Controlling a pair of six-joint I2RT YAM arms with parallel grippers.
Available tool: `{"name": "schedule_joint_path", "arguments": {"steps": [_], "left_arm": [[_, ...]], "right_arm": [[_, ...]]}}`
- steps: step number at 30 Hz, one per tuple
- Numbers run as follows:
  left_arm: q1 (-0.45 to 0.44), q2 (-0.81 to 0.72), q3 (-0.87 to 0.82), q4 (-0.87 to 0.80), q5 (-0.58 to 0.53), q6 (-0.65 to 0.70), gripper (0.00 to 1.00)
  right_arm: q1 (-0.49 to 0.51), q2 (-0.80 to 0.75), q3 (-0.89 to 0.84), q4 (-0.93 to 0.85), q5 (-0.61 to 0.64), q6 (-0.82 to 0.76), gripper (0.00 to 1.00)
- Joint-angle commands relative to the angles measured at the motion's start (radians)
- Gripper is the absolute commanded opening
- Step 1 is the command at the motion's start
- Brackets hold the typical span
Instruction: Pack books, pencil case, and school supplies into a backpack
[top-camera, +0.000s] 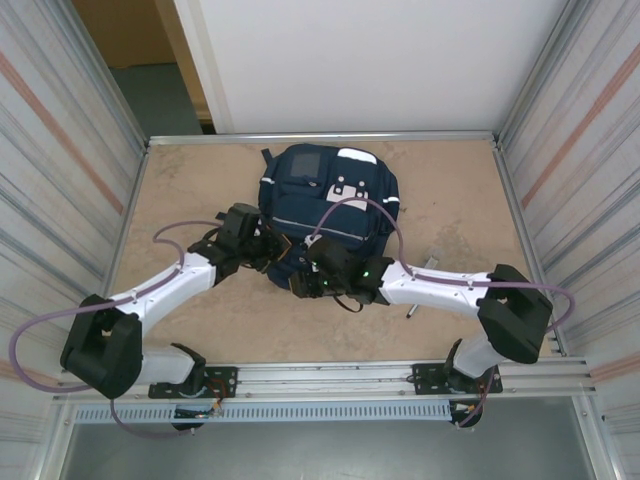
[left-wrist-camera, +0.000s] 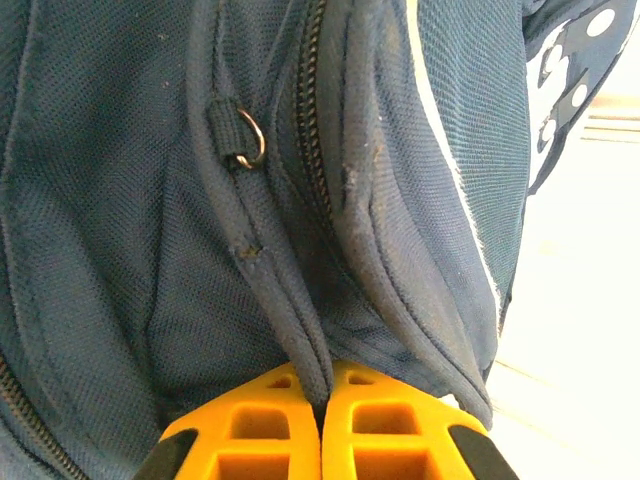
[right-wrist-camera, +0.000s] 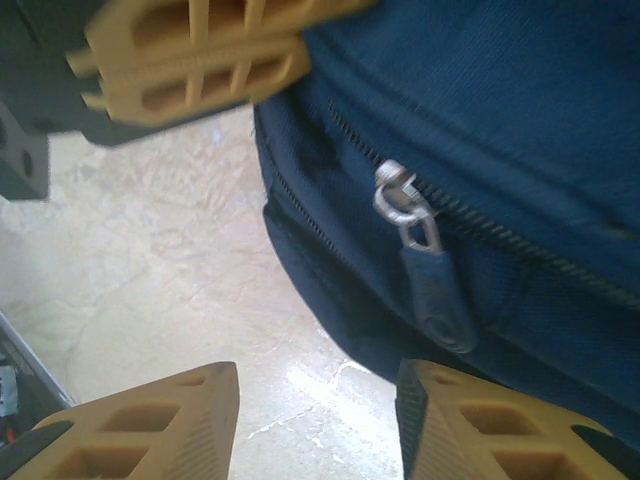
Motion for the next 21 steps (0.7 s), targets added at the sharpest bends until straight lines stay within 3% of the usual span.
{"name": "schedule_joint_path", "arguments": {"steps": [1,12,16,21], "left_arm": [[-0.016,-0.05,-0.008,0.046,0.086,-0.003,0.0],[-0.017,-0.052,-0.015,0.056,0.105,-0.004,0.0],[-0.017,-0.055,-0.017,0.056,0.103,-0.006,0.0],[-0.018,-0.055,-0.016,0.056,0.103,-0.008,0.0]], "right_arm": [[-0.006,-0.063,-0.018,-0.032,0.112,0.06,0.46],[-0.016,-0.027,0.009,-0.037,0.149,0.024,0.54],[-0.011,0.013,0.011,0.017,0.089,0.024,0.43],[0.022,0.051,0.031,0.017,0.14,0.043,0.4]]}}
